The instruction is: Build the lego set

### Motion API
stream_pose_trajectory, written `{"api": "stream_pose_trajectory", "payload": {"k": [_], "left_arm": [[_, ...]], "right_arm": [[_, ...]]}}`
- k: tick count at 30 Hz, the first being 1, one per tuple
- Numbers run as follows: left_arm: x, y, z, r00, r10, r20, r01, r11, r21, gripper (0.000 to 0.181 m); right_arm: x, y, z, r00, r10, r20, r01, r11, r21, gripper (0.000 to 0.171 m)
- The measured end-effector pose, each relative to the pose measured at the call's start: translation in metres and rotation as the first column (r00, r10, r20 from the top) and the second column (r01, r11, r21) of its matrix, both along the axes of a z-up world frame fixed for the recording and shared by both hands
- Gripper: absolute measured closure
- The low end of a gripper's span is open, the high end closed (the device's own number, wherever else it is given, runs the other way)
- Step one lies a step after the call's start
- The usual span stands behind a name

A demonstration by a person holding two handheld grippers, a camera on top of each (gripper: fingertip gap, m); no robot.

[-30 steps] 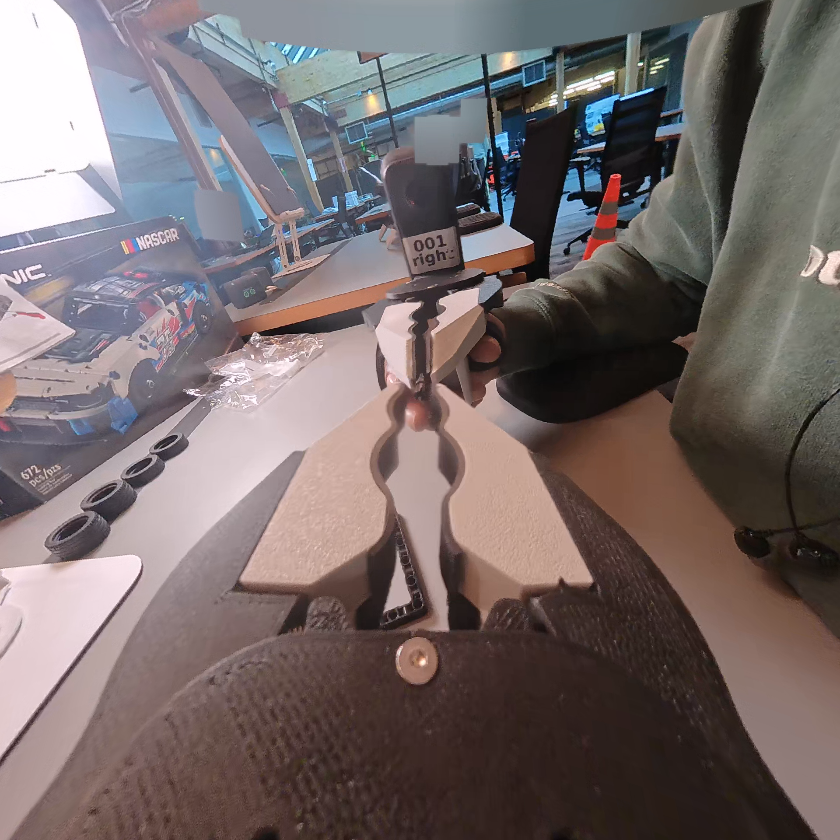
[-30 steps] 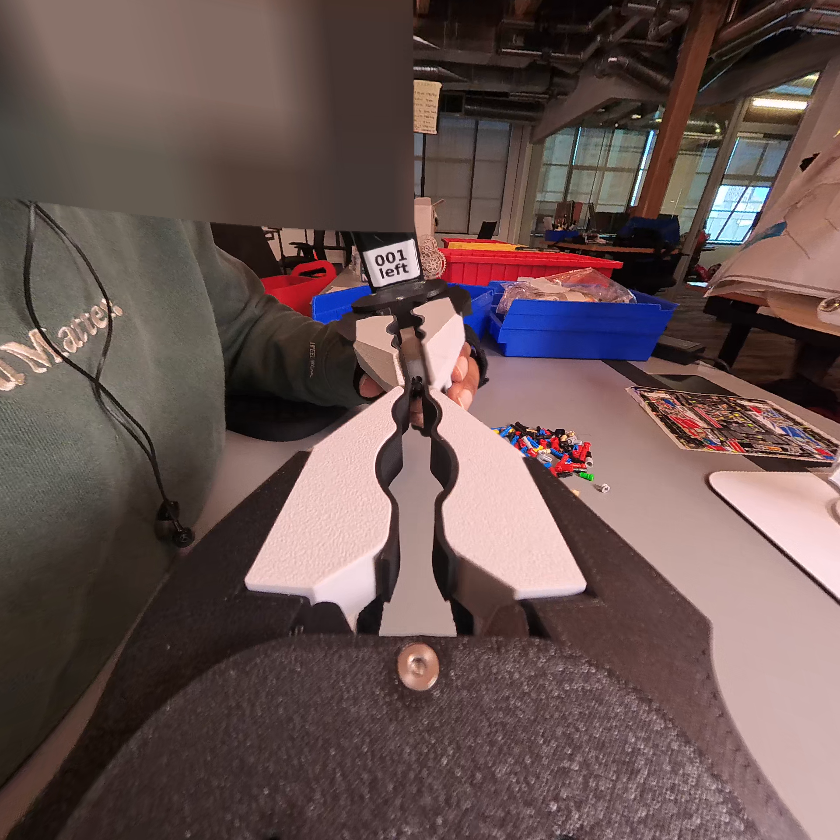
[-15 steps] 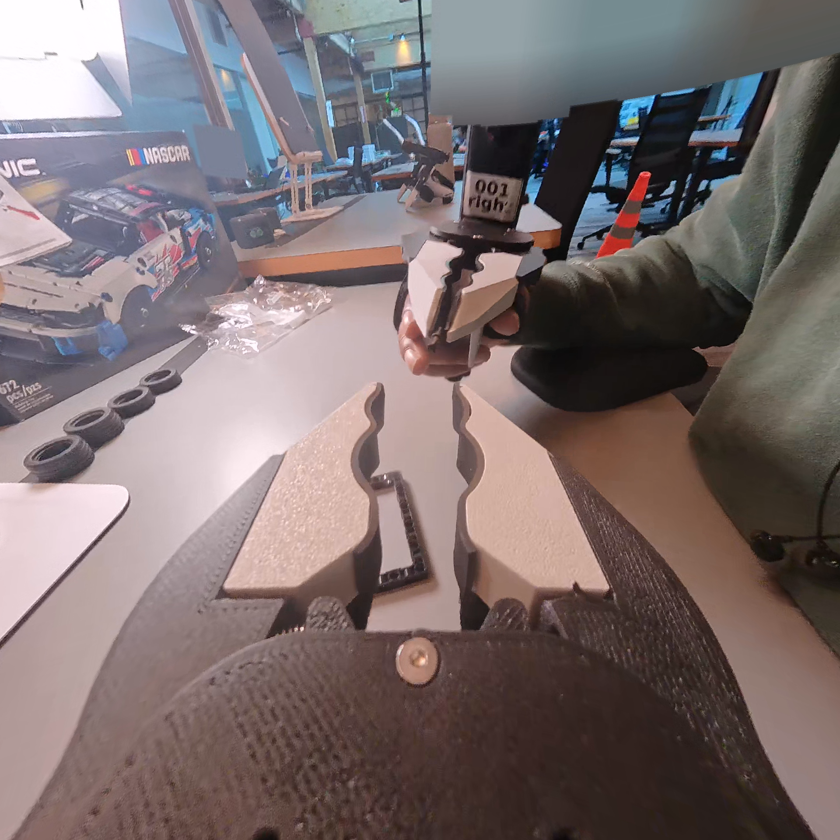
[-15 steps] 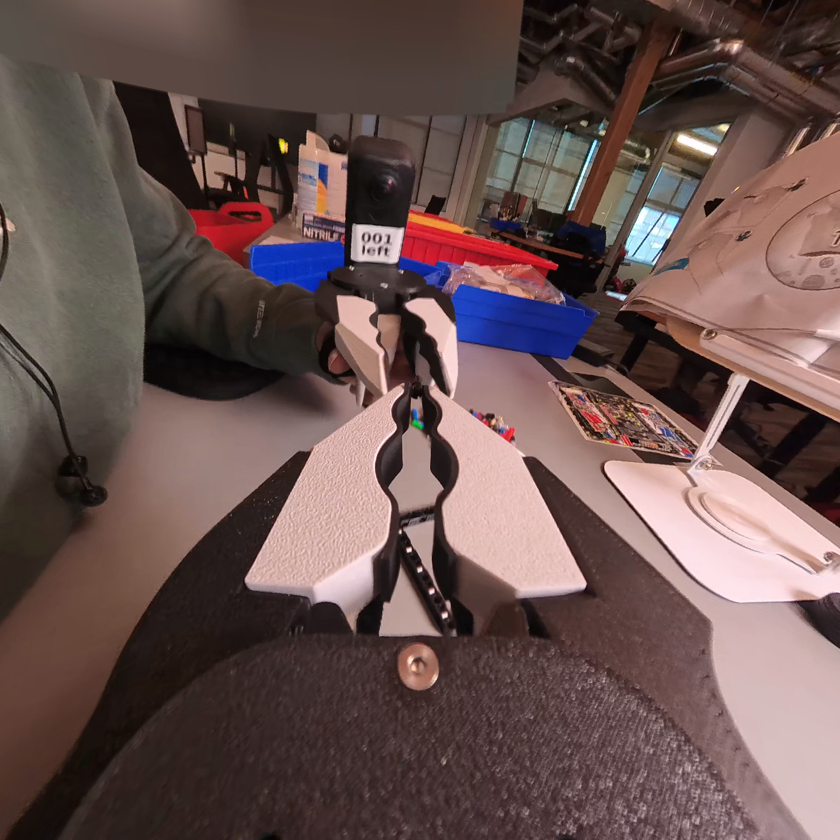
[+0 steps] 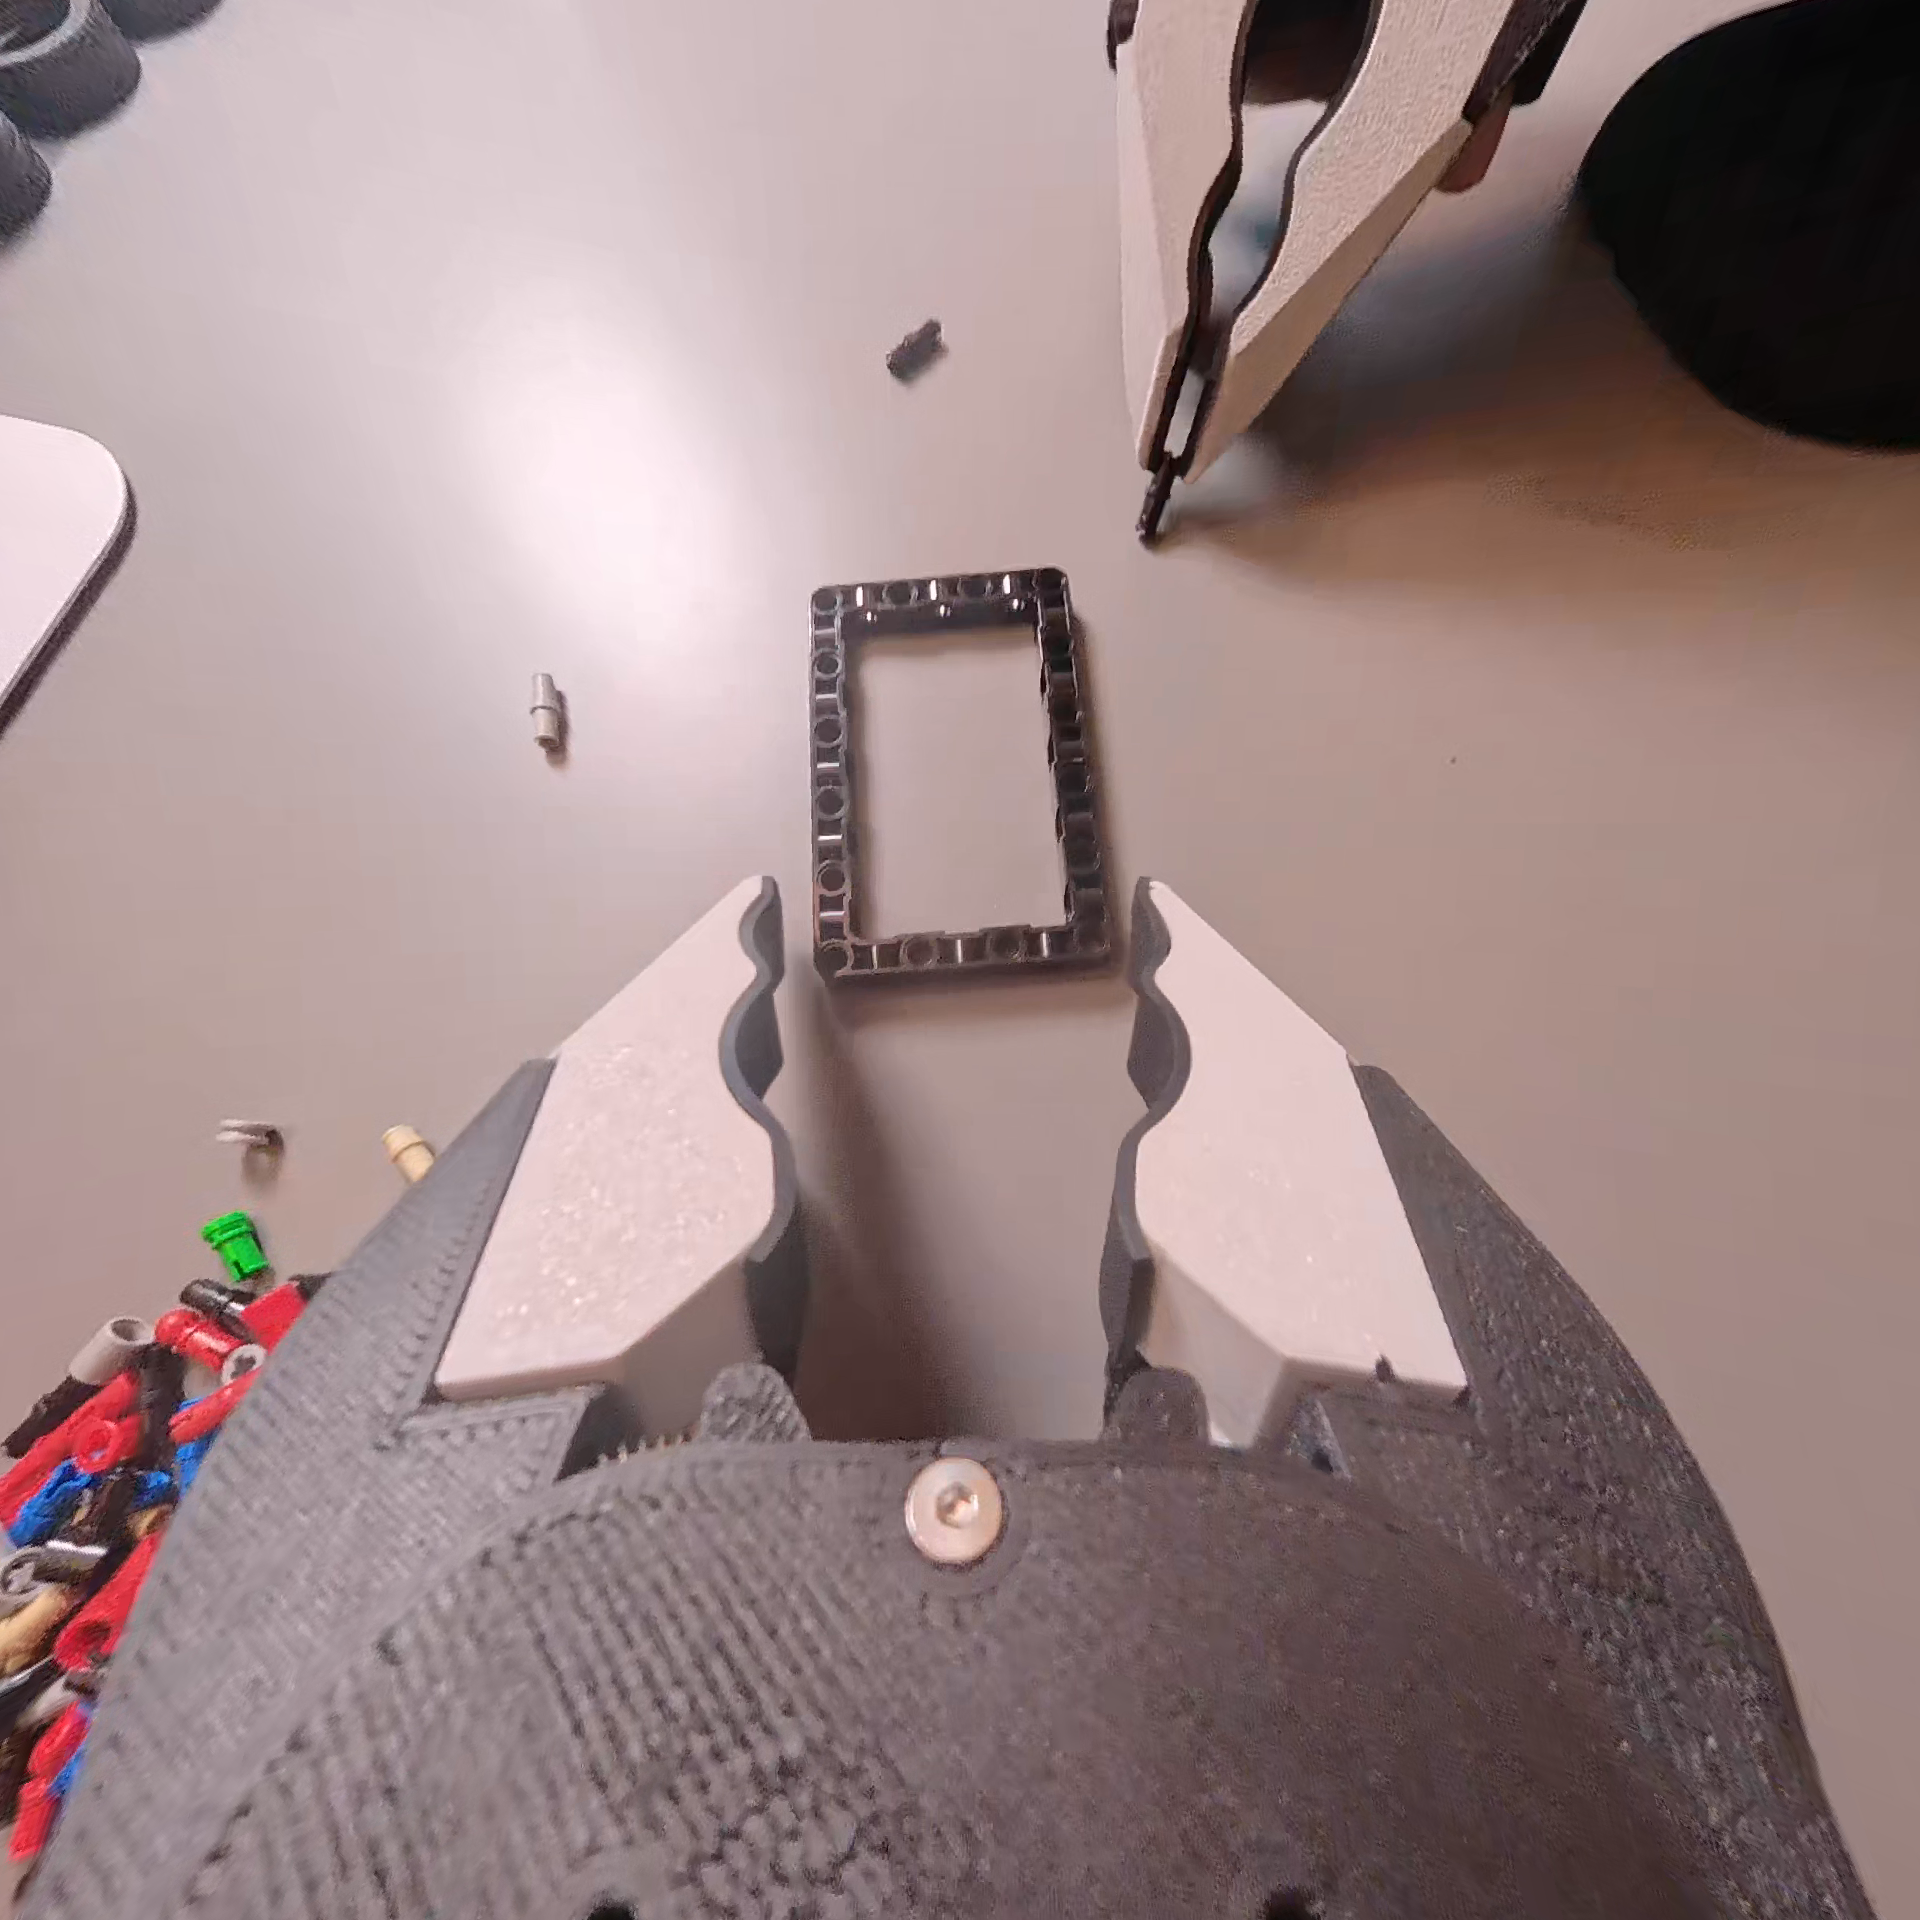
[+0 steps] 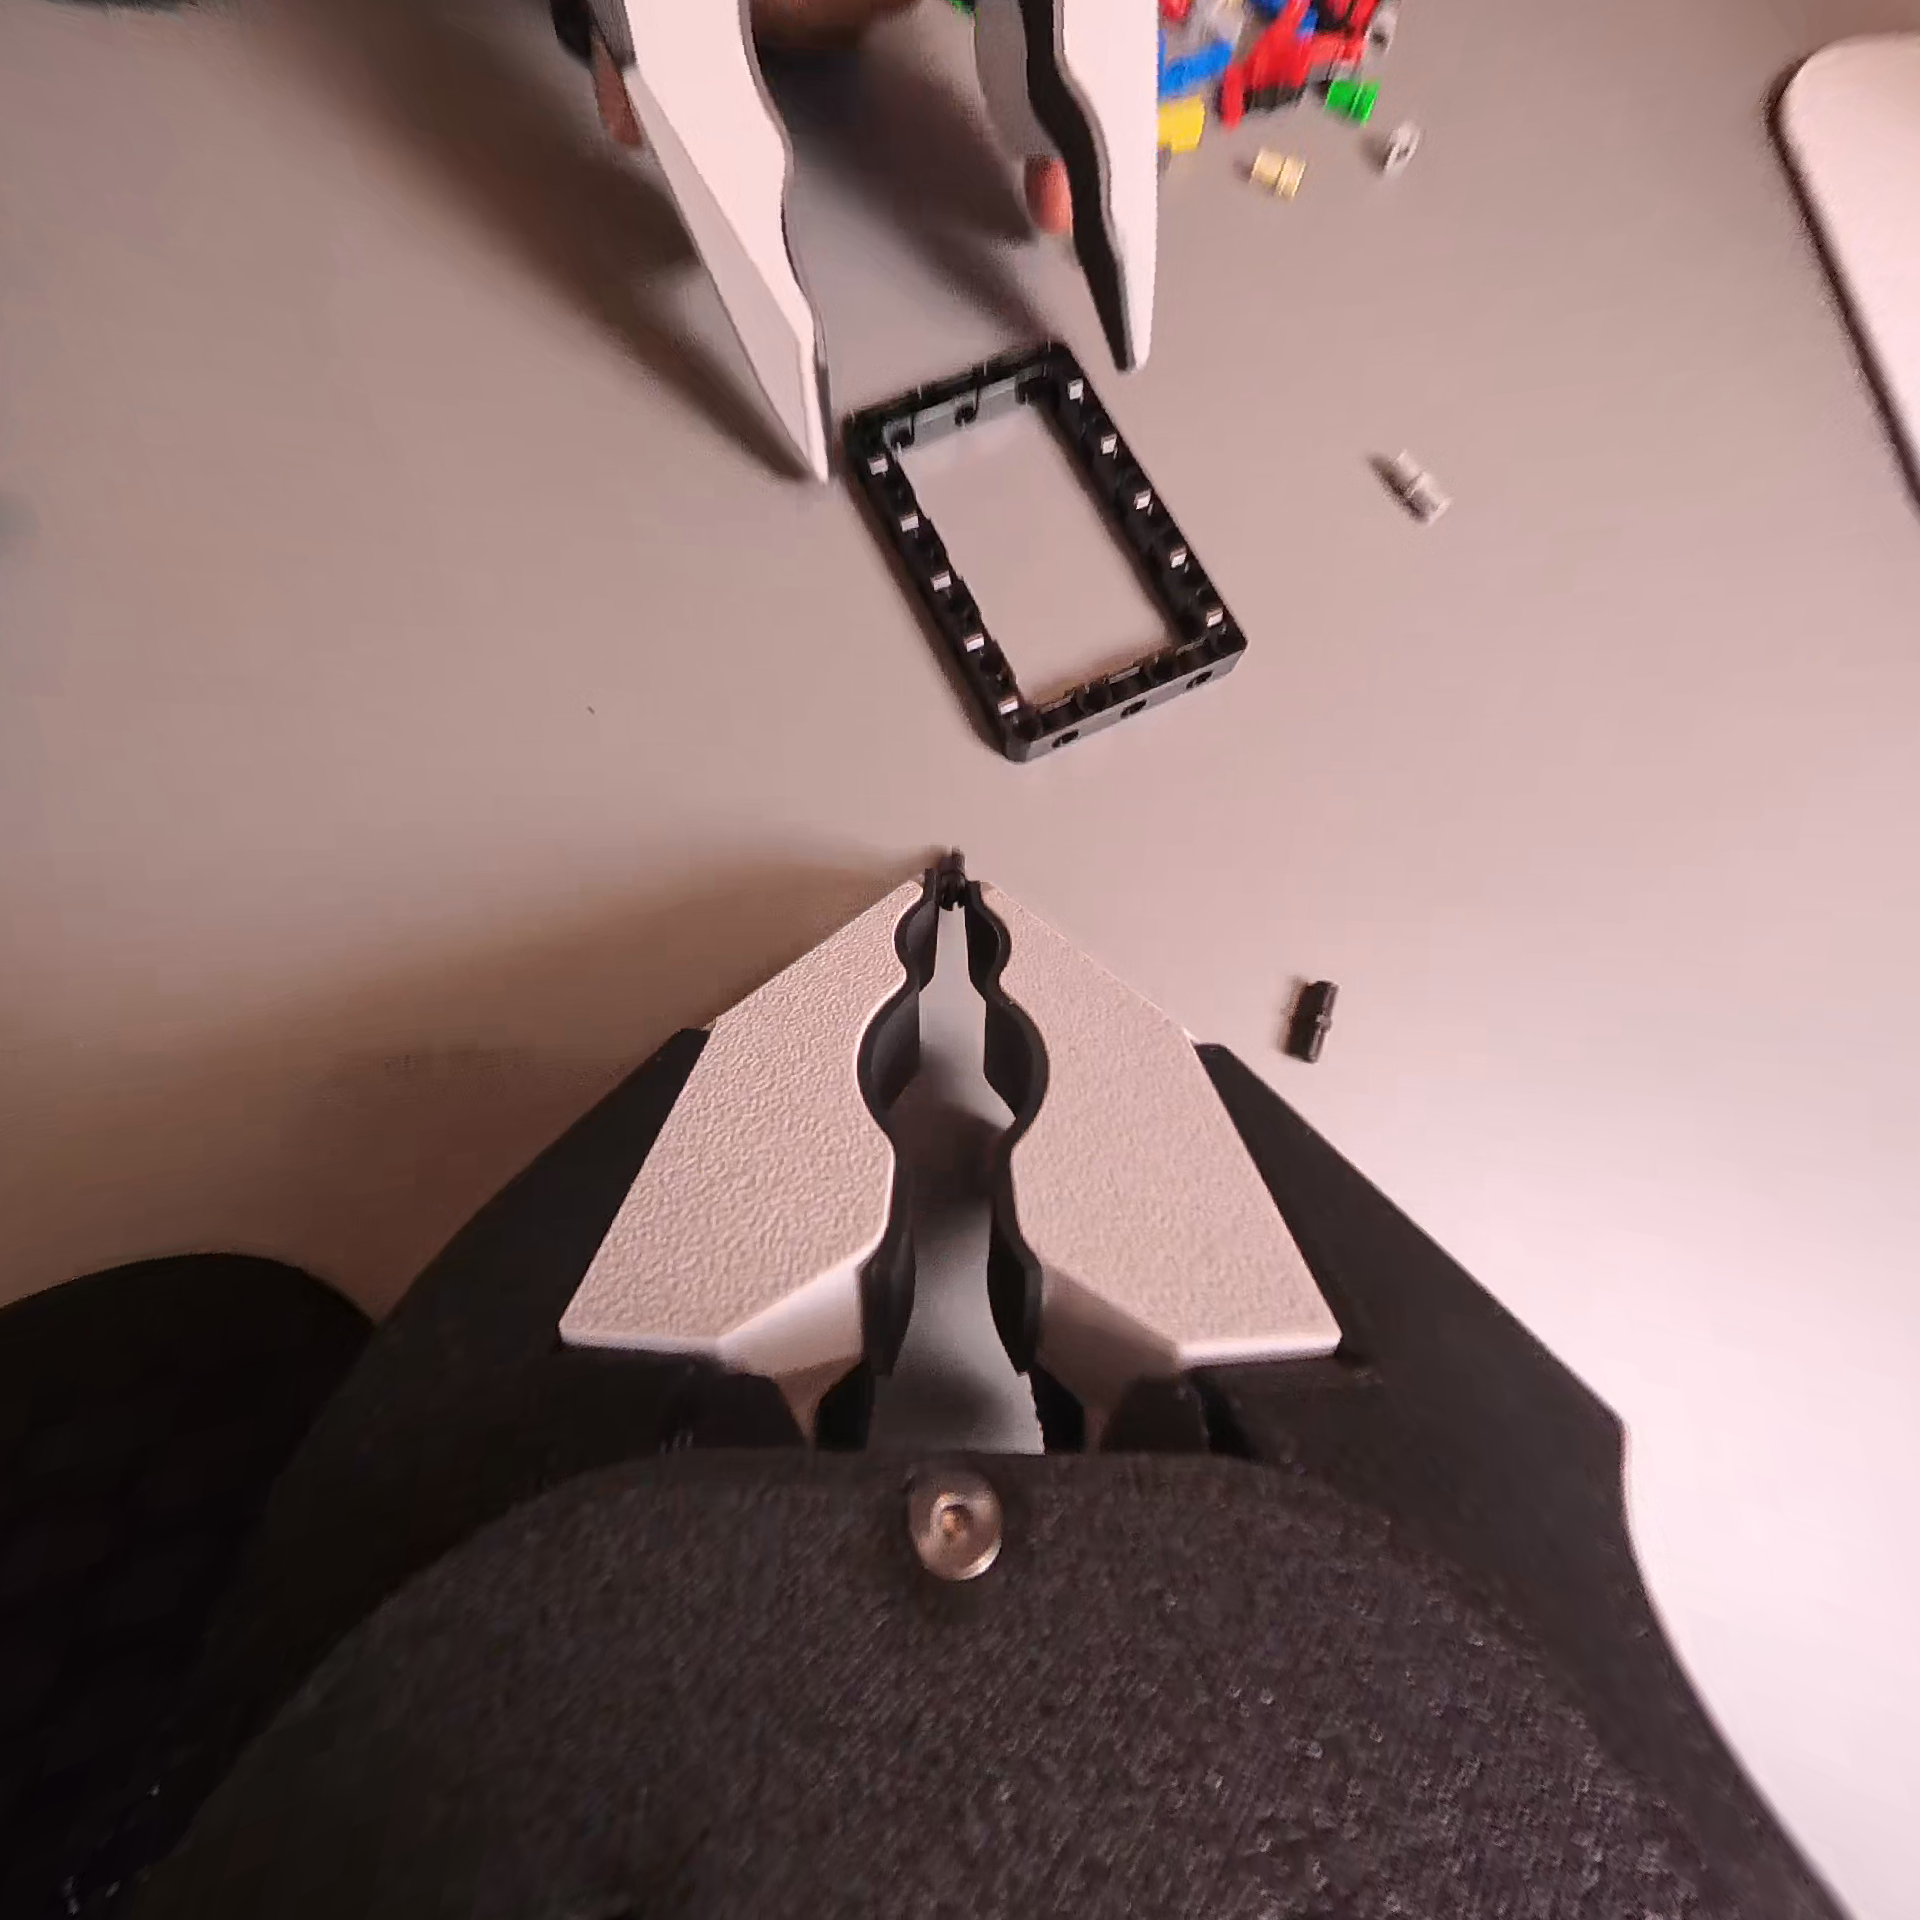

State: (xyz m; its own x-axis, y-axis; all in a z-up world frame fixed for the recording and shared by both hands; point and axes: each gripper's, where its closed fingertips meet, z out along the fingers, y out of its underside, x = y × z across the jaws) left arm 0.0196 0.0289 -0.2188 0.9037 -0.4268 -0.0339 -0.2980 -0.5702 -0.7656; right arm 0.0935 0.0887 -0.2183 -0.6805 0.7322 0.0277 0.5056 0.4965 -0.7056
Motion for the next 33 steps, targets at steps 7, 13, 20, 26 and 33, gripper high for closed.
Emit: {"api": "stream_pose_trajectory", "payload": {"k": [7,13,20,26,33], "left_arm": [[-0.004,-0.001,-0.005,1.000,-0.001,-0.007,0.001,1.000,-0.010,0.124],[-0.004,-0.001,-0.004,1.000,-0.012,-0.006,0.012,1.000,-0.002,0.124],[0.001,-0.006,-0.004,0.997,-0.077,-0.002,0.077,0.997,0.002,0.124],[0.002,-0.006,-0.004,0.995,-0.098,-0.003,0.098,0.995,0.002,0.124],[0.001,-0.005,-0.005,0.996,-0.087,-0.008,0.087,0.996,0.003,0.124]], "right_arm": [[-0.001,0.001,-0.003,0.999,0.001,0.038,-0.003,0.999,0.052,0.158],[0.018,0.017,0.009,0.998,-0.064,0.026,0.062,0.997,0.046,0.151],[0.046,0.026,0.001,0.965,-0.262,-0.009,0.262,0.965,0.009,0.154],[0.047,0.020,0.004,0.947,-0.316,-0.058,0.316,0.949,-0.019,0.152],[0.028,0.021,0.003,0.928,-0.372,-0.003,0.372,0.928,-0.037,0.154]]}}
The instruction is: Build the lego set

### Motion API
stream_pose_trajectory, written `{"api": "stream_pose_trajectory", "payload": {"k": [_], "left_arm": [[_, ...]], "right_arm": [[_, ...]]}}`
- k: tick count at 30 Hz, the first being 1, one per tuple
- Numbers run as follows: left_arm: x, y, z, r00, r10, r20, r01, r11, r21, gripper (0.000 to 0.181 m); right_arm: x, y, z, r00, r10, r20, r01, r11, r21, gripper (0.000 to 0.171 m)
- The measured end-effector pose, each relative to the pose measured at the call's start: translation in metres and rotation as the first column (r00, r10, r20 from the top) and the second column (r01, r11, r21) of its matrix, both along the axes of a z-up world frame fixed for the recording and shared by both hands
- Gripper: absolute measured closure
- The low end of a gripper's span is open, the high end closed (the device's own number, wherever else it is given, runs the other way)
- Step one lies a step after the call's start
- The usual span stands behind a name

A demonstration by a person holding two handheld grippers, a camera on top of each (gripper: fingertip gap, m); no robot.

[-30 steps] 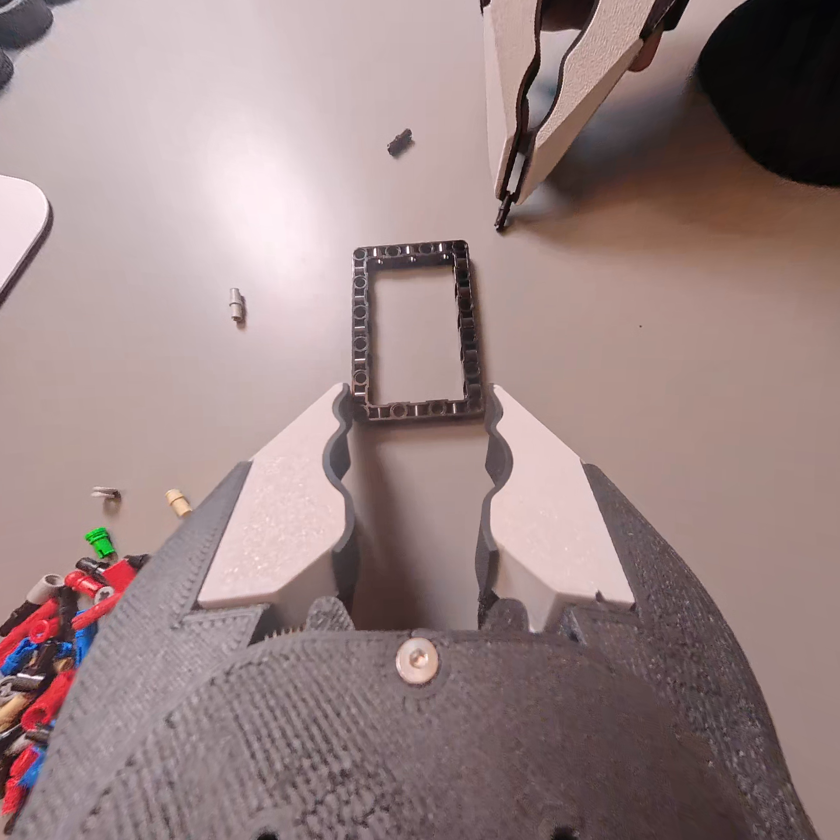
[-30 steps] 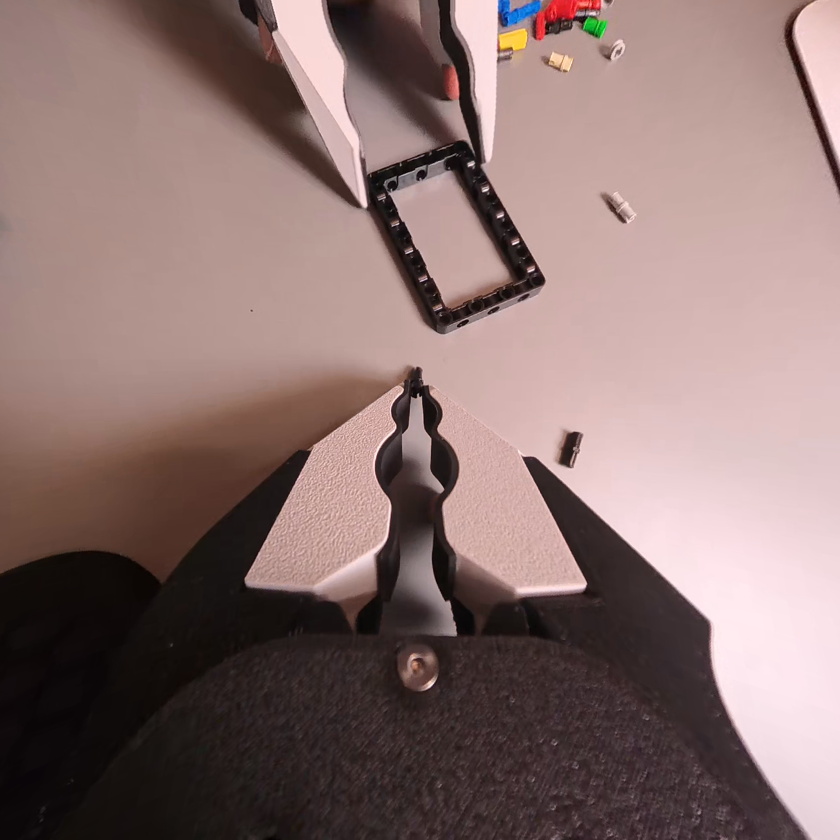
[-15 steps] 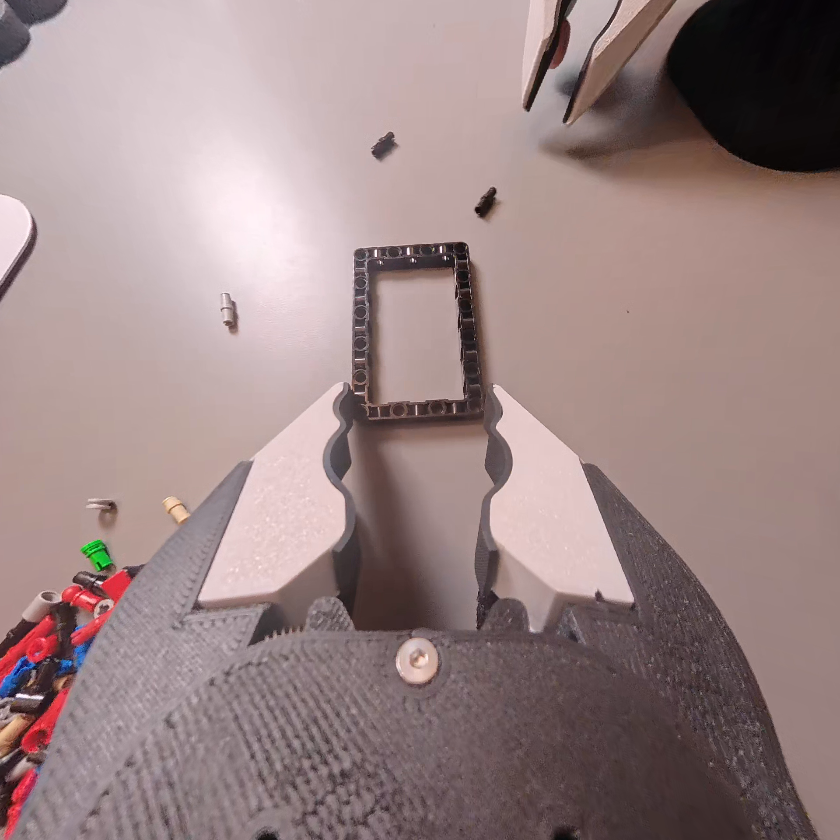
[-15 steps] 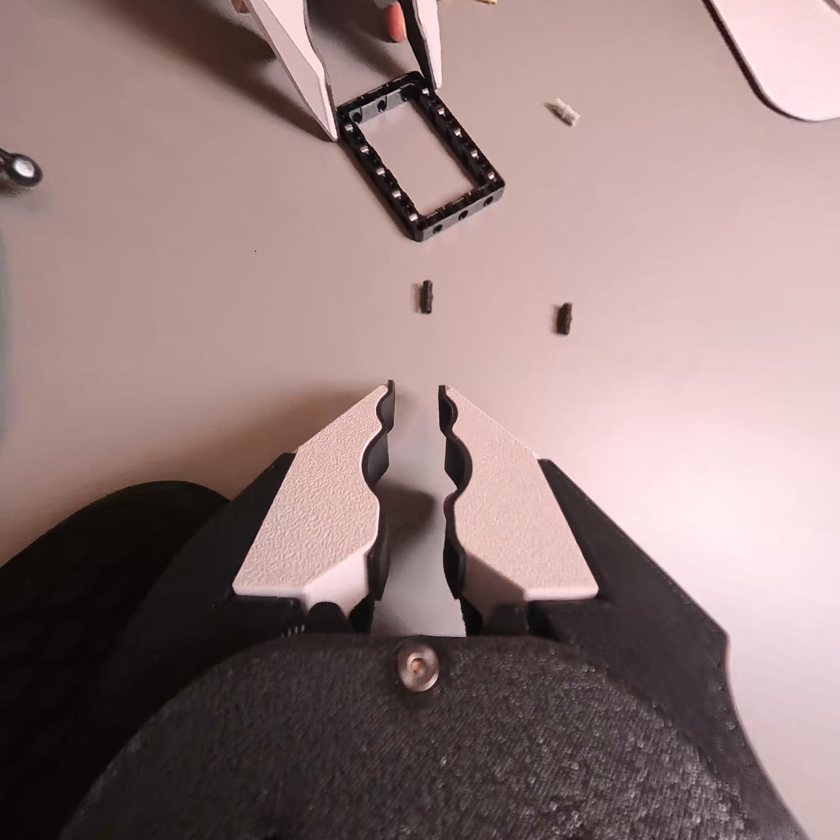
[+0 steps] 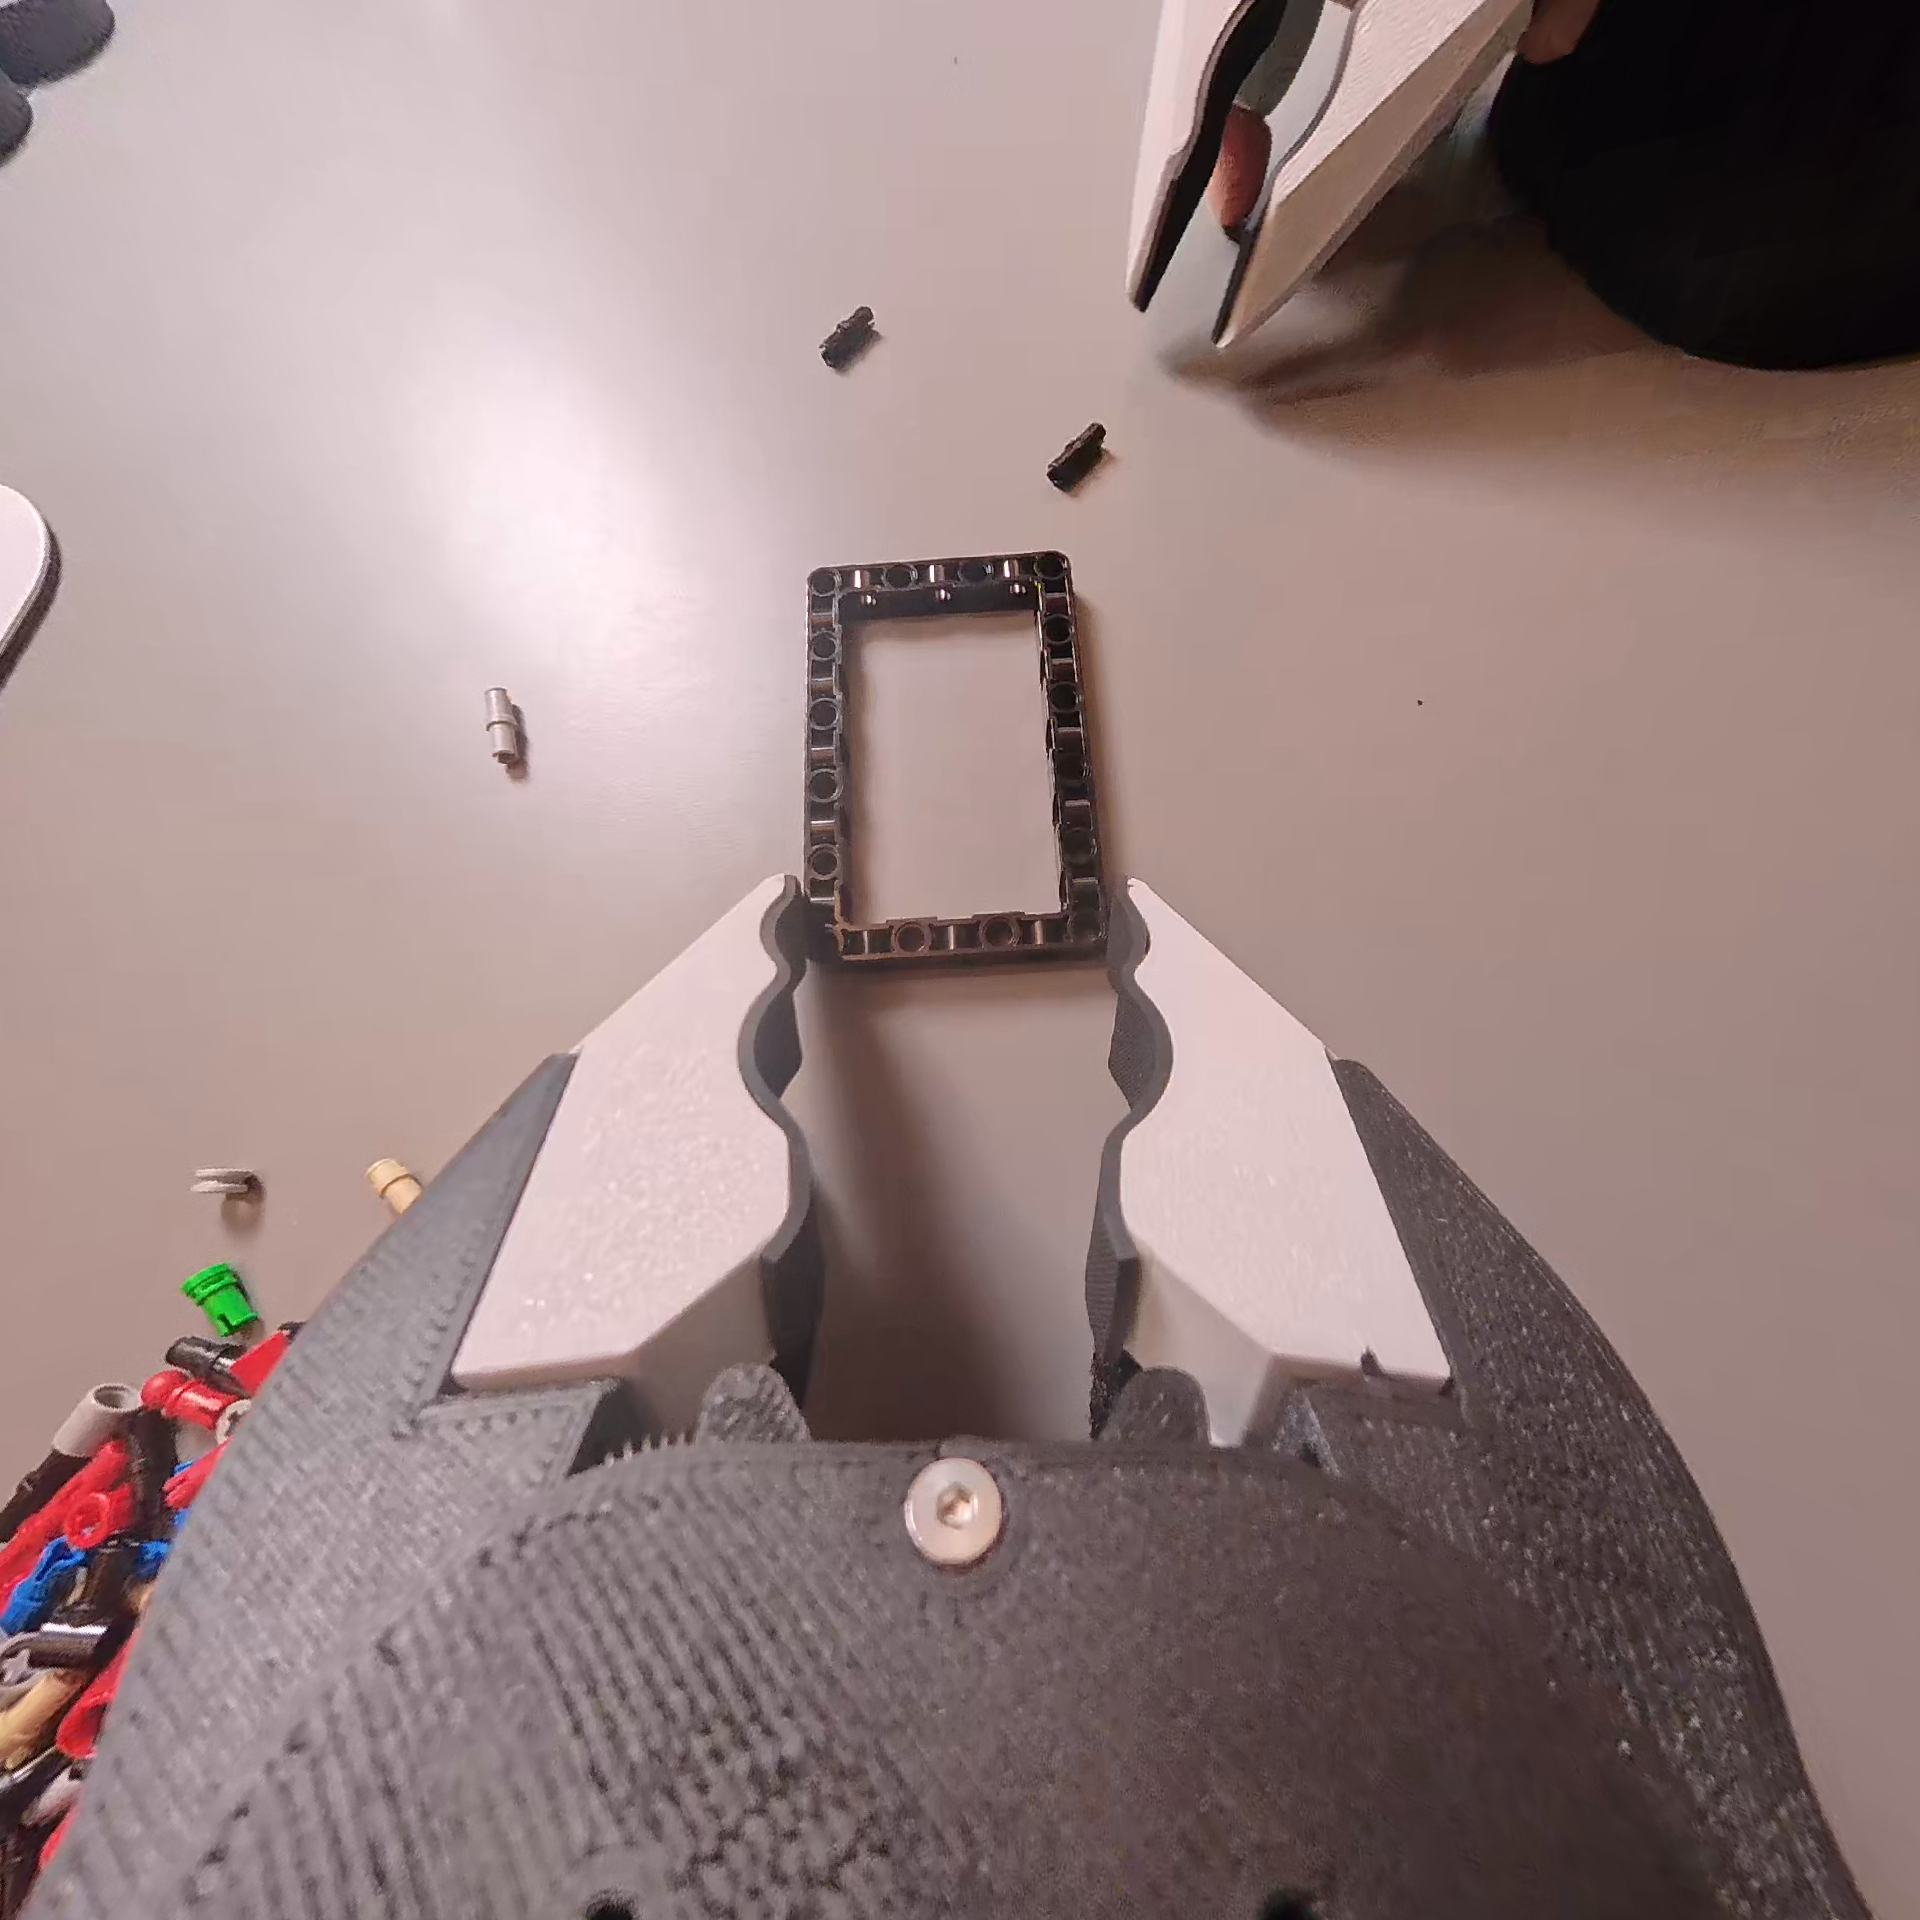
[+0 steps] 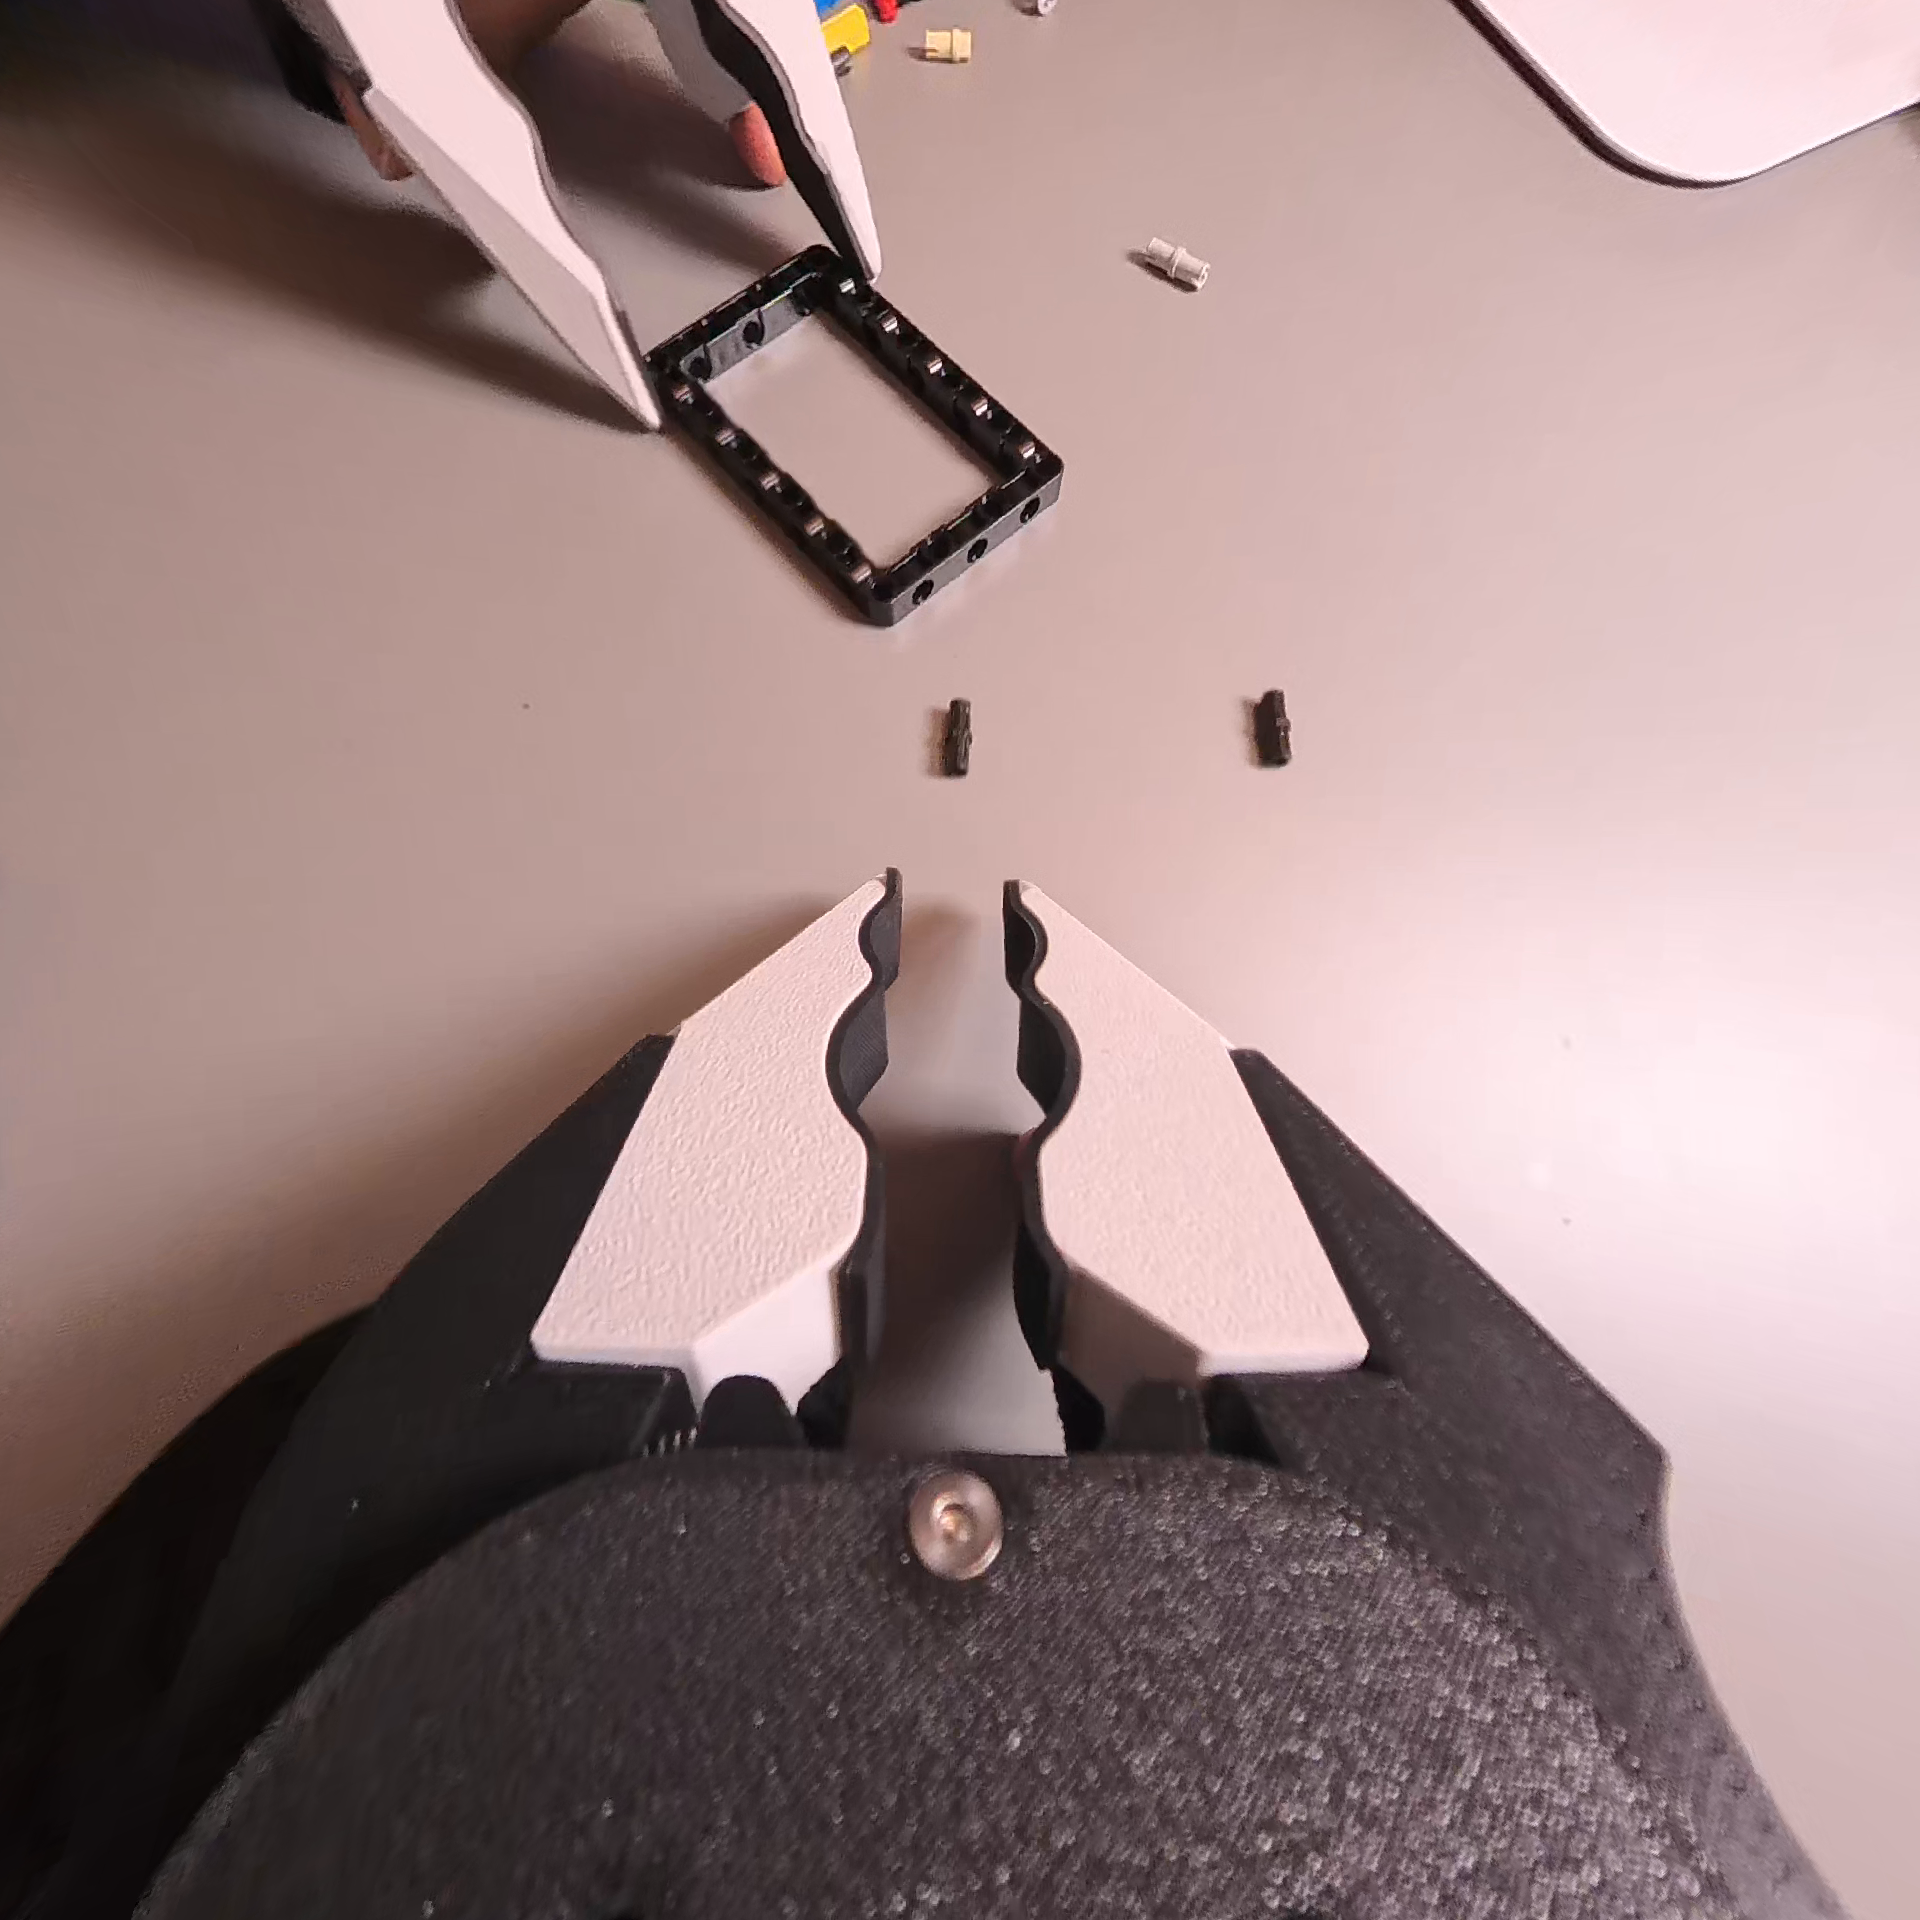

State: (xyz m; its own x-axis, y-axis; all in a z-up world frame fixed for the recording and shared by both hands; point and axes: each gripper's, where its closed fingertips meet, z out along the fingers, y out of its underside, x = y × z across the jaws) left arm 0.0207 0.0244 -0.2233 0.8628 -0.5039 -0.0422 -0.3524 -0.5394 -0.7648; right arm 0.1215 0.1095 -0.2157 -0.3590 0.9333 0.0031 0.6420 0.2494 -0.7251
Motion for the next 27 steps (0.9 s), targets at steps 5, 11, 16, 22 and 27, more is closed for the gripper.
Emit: {"api": "stream_pose_trajectory", "payload": {"k": [5,11,16,22,27], "left_arm": [[0.000,0.000,0.000,1.000,0.000,-0.002,0.000,1.000,0.003,0.124],[-0.001,-0.003,0.001,1.000,0.003,-0.009,-0.003,1.000,0.010,0.124],[0.001,-0.004,0.001,1.000,-0.003,0.002,0.003,1.000,0.004,0.122],[0.002,-0.005,0.000,1.000,0.002,0.000,-0.002,1.000,-0.012,0.123],[0.008,-0.010,0.000,1.000,-0.015,0.027,0.017,0.998,-0.054,0.122]], "right_arm": [[-0.019,-0.007,-0.004,0.999,0.009,0.049,-0.011,0.999,0.038,0.153],[-0.026,-0.010,-0.008,0.997,0.019,0.074,-0.025,0.996,0.081,0.153],[-0.028,-0.010,-0.009,0.996,0.018,0.093,-0.026,0.995,0.093,0.156],[-0.032,-0.011,-0.010,0.994,0.028,0.103,-0.038,0.995,0.093,0.163],[-0.040,-0.007,-0.008,0.999,0.025,0.043,-0.030,0.991,0.133,0.169]]}}
